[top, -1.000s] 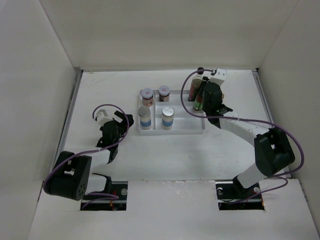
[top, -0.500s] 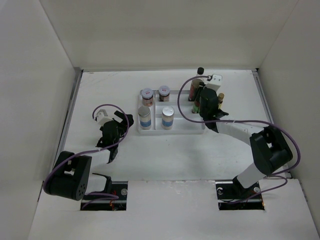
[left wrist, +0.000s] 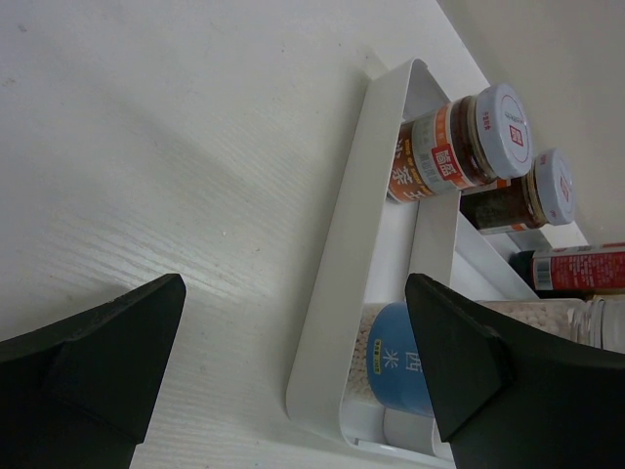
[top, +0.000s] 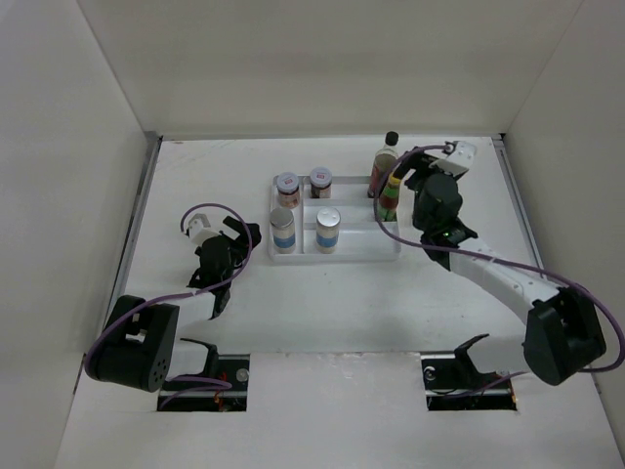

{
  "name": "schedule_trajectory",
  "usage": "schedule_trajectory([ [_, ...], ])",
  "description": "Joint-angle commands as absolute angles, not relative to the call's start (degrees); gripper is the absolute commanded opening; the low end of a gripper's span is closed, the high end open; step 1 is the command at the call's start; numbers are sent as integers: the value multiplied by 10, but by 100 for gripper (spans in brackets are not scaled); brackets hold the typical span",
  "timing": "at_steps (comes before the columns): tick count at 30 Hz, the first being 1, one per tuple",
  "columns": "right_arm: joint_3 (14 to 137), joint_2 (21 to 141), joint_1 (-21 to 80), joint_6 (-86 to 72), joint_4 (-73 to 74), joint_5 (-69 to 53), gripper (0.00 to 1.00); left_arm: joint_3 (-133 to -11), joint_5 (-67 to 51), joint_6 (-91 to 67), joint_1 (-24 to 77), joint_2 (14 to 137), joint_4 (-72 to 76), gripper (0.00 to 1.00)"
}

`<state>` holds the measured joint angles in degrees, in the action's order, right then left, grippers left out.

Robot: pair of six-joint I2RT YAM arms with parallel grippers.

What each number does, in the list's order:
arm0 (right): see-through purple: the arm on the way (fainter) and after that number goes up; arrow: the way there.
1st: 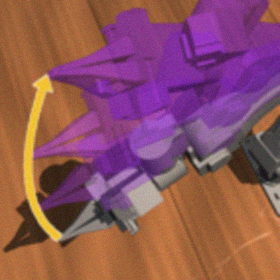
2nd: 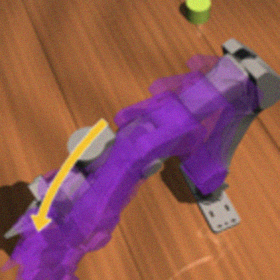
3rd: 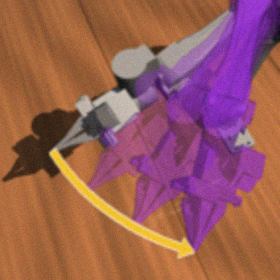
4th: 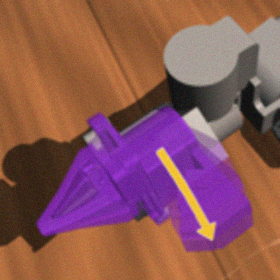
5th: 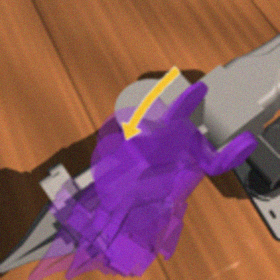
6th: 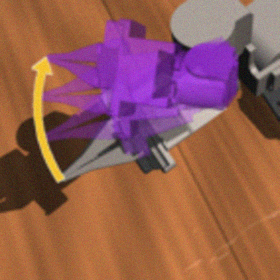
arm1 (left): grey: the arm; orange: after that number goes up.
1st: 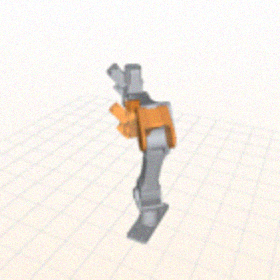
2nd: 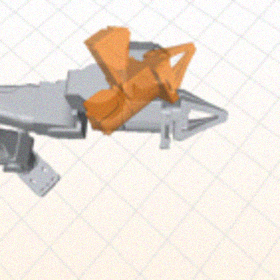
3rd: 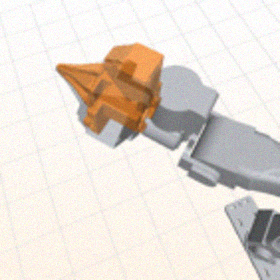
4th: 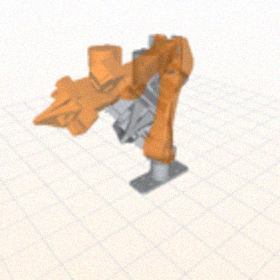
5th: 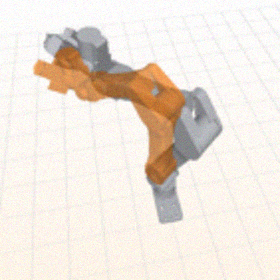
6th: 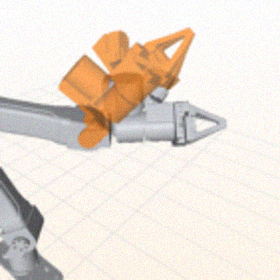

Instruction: Organize the condiment bottles

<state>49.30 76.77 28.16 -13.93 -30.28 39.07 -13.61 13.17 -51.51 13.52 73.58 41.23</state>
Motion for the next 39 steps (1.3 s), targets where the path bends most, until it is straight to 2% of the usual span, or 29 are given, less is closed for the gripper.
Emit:
schedule_trajectory([
  [1,487,752,236,-169,-281,410,81,-153,123,-522,132,732,442,100],
  [7,534,794,180,-215,-124,387,80,-154,119,-524,131,733,442,100],
  [14,551,831,145,-243,-65,309,79,-154,113,-529,131,738,444,100],
  [19,578,867,138,-242,-77,292,70,-154,112,-530,131,738,445,100],
  [24,593,889,136,-240,-75,291,56,-154,112,-530,131,740,445,100],
  [31,593,901,136,-246,-40,299,57,-155,112,-530,131,742,445,100],
  [36,573,880,138,-258,-47,315,32,-154,112,-530,131,740,445,100],
  [39,548,836,147,-262,-62,348,25,-154,112,-531,131,739,445,100],
])
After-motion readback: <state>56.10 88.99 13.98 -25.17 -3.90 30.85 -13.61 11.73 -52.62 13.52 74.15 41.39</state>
